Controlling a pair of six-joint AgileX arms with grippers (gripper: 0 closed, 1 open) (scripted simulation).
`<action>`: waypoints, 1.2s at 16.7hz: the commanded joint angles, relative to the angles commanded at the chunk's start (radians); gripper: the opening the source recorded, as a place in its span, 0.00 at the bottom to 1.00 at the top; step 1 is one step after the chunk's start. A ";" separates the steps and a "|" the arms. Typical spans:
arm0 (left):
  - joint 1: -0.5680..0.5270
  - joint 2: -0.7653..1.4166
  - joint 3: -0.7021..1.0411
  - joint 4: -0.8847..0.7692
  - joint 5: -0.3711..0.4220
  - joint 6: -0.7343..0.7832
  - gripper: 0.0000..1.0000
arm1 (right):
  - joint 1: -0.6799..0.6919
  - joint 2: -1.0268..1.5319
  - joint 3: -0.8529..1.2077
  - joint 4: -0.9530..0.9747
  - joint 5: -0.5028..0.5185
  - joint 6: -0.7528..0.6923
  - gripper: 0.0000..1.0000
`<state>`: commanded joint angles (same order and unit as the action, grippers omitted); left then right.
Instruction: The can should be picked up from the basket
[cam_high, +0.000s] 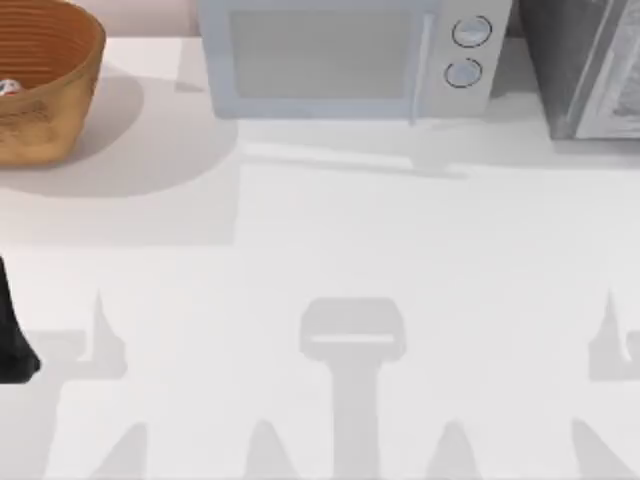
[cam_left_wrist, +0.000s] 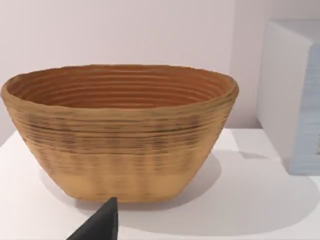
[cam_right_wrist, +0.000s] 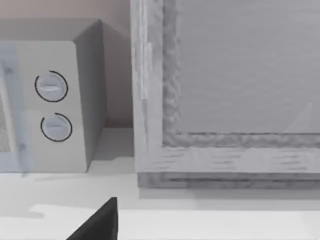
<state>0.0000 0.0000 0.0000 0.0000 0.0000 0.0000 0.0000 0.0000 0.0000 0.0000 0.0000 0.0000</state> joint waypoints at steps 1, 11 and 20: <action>0.000 0.000 0.000 0.000 0.000 0.000 1.00 | 0.000 0.000 0.000 0.000 0.000 0.000 1.00; 0.068 0.412 0.288 -0.237 -0.012 -0.017 1.00 | 0.000 0.000 0.000 0.000 0.000 0.000 1.00; 0.142 1.169 1.156 -0.549 0.016 0.004 1.00 | 0.000 0.000 0.000 0.000 0.000 0.000 1.00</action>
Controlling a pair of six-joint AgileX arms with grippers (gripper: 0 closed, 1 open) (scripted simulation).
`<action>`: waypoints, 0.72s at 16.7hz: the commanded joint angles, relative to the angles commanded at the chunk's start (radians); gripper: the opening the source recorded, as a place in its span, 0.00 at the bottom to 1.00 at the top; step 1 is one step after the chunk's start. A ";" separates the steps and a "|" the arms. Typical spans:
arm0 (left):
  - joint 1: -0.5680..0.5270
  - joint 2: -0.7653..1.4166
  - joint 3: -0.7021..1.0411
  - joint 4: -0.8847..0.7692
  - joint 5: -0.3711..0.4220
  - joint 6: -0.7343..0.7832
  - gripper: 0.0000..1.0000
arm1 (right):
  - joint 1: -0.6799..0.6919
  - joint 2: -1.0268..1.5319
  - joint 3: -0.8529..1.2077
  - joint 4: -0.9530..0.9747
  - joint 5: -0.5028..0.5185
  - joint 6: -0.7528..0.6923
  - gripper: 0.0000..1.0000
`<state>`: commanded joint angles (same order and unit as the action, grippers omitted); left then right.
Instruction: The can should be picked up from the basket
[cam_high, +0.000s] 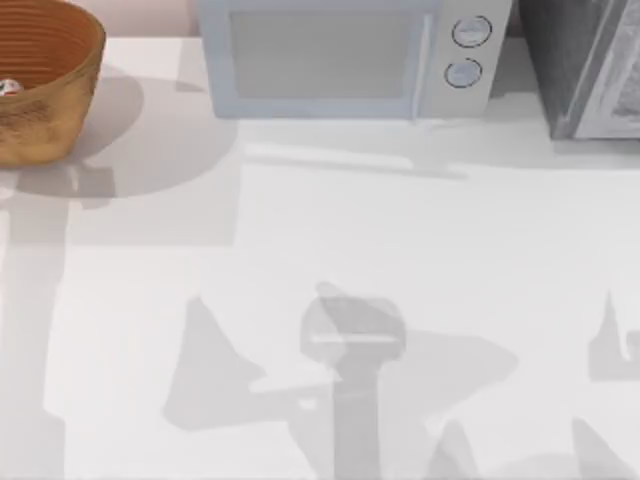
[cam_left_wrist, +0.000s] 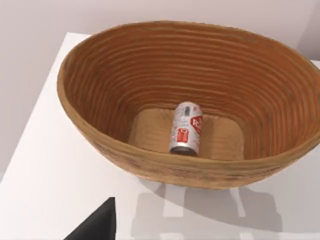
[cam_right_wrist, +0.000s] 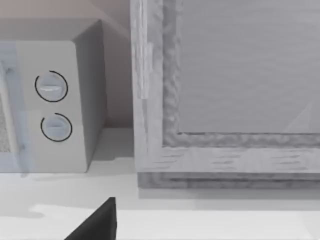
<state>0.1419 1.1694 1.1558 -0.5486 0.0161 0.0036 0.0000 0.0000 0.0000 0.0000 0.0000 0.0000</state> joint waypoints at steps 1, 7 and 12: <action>0.006 0.089 0.115 -0.032 0.005 0.007 1.00 | 0.000 0.000 0.000 0.000 0.000 0.000 1.00; 0.031 0.647 0.752 -0.245 0.040 0.064 1.00 | 0.000 0.000 0.000 0.000 0.000 0.000 1.00; 0.030 1.080 1.104 -0.445 0.069 0.119 1.00 | 0.000 0.000 0.000 0.000 0.000 0.000 1.00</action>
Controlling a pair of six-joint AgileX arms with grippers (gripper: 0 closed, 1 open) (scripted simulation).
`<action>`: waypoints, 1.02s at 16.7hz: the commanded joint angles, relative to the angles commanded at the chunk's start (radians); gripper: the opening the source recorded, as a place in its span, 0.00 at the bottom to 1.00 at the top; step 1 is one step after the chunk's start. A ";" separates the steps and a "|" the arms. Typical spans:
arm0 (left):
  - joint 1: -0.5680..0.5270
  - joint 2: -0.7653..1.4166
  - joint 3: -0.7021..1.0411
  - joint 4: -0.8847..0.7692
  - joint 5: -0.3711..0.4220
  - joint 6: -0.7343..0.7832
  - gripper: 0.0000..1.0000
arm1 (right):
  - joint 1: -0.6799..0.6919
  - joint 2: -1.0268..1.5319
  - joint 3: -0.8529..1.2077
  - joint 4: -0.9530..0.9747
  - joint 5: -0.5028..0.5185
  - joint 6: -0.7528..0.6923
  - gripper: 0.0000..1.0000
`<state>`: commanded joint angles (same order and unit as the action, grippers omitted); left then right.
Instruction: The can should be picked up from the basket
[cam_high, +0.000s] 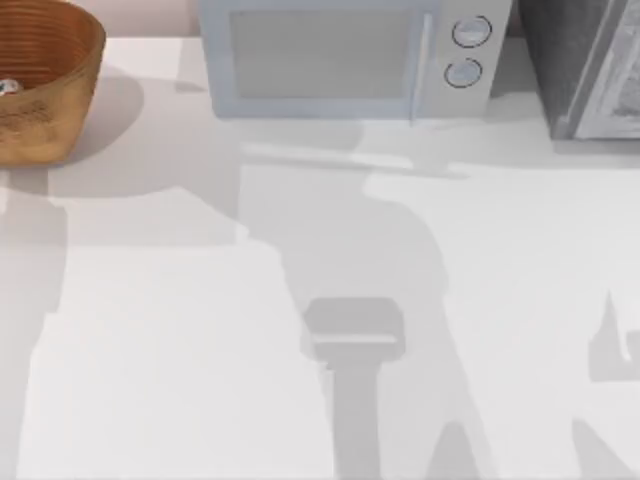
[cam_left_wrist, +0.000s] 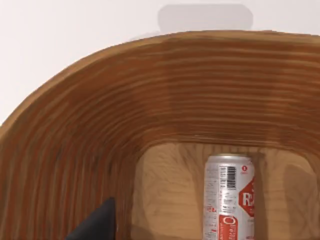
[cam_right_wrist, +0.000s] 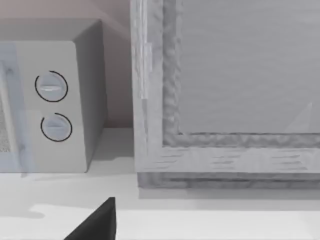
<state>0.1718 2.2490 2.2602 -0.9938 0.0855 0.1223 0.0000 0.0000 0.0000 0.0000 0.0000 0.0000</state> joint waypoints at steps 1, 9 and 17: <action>-0.002 0.071 0.046 -0.037 0.005 0.010 1.00 | 0.000 0.000 0.000 0.000 0.000 0.000 1.00; -0.016 0.295 0.171 -0.174 0.025 0.047 1.00 | 0.000 0.000 0.000 0.000 0.000 0.000 1.00; -0.020 0.343 0.165 -0.119 0.024 0.044 1.00 | 0.000 0.000 0.000 0.000 0.000 0.000 1.00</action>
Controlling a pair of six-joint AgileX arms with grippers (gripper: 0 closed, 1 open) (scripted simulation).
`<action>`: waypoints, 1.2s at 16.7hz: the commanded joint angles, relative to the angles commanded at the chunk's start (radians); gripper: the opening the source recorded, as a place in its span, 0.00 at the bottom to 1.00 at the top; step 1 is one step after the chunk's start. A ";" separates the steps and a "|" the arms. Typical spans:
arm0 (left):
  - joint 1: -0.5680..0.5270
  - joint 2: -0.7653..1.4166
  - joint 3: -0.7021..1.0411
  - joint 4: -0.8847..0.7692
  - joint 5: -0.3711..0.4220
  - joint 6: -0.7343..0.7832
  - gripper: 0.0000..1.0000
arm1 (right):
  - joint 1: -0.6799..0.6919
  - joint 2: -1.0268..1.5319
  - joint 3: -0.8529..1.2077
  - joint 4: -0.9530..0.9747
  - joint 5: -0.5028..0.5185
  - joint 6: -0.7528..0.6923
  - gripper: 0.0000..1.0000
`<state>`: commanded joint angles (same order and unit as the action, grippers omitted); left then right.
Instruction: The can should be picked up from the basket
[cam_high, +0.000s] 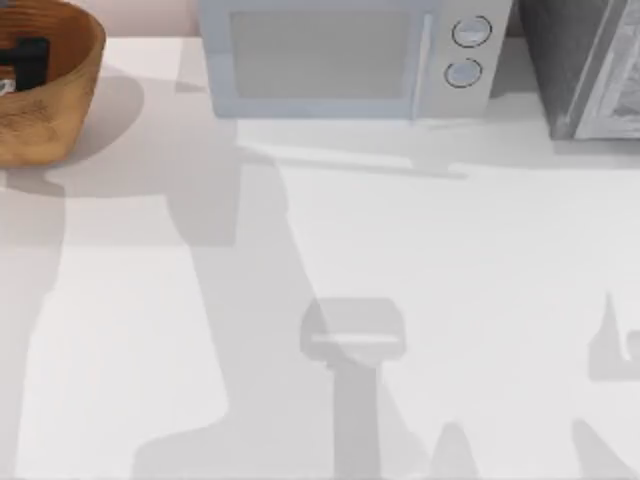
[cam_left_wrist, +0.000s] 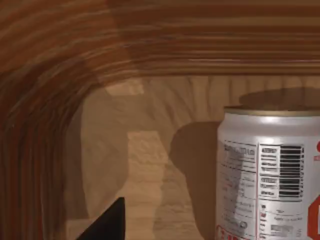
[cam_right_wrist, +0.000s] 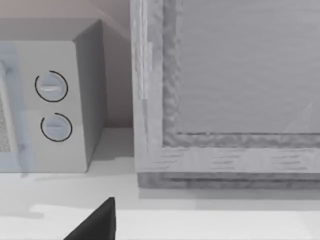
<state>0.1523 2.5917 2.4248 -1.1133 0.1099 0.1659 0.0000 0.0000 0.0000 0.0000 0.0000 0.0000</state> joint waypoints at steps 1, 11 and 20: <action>-0.002 0.016 -0.003 0.019 0.000 -0.002 1.00 | 0.000 0.000 0.000 0.000 0.000 0.000 1.00; -0.008 0.062 -0.011 0.074 -0.001 -0.007 0.85 | 0.000 0.000 0.000 0.000 0.000 0.000 1.00; -0.008 0.062 -0.011 0.074 -0.001 -0.007 0.17 | 0.000 0.000 0.000 0.000 0.000 0.000 1.00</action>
<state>0.1447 2.6541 2.4140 -1.0388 0.1086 0.1588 0.0000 0.0000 0.0000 0.0000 0.0000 0.0000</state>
